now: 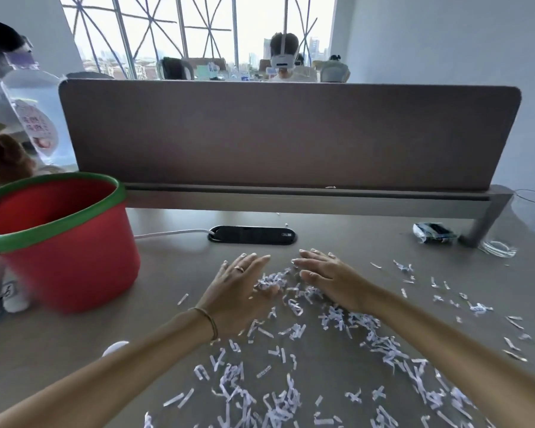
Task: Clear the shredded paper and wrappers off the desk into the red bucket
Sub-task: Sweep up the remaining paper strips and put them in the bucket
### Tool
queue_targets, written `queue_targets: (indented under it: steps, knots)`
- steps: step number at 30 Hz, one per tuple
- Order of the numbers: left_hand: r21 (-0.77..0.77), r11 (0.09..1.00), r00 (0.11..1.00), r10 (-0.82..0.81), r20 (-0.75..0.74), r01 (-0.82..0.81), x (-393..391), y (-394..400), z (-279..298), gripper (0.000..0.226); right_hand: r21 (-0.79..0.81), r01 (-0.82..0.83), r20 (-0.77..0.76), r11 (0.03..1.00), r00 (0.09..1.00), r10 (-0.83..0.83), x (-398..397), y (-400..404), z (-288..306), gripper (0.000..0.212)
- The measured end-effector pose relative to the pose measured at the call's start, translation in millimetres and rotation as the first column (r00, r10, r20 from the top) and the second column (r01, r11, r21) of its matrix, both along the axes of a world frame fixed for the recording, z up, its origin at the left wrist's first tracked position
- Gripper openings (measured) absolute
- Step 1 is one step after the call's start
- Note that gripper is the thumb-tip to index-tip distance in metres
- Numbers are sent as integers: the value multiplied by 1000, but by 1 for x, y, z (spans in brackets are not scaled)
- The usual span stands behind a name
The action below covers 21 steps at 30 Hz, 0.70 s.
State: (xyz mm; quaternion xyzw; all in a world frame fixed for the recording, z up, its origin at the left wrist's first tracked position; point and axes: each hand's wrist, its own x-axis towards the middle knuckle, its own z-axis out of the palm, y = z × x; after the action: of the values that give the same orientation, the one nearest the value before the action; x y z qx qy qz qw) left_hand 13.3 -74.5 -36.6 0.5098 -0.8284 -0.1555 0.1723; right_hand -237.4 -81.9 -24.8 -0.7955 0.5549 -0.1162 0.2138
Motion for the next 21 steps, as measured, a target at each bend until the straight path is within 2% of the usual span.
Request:
queue_targets:
  steps: [5, 9, 12, 14, 17, 21]
  knots:
    - [19, 1000, 999, 13, 52, -14, -3, 6, -10, 86, -200, -60, -120, 978, 992, 37, 7, 42, -5, 60]
    - [14, 998, 998, -57, 28, 57, -21, 10, -9, 75, -417, -96, -164, 904, 986, 29, 12, 68, -12, 24]
    - [2, 996, 996, -93, 11, 92, -30, 14, -10, 72, -437, -93, -158, 895, 987, 25, 11, 85, -9, 24]
    - [17, 999, 999, -34, 11, 34, -36, 8, -9, 76, -401, -79, -146, 913, 989, 21, 5, 91, -8, 27]
    - [55, 998, 996, 24, 86, -28, -51, -4, -8, 79, -368, 32, -5, 929, 999, -36, -9, 102, -9, 42]
    - [65, 992, 986, -112, 122, 105, -85, 5, -11, 79, -370, 231, 277, 900, 952, -131, -41, 119, 3, 49]
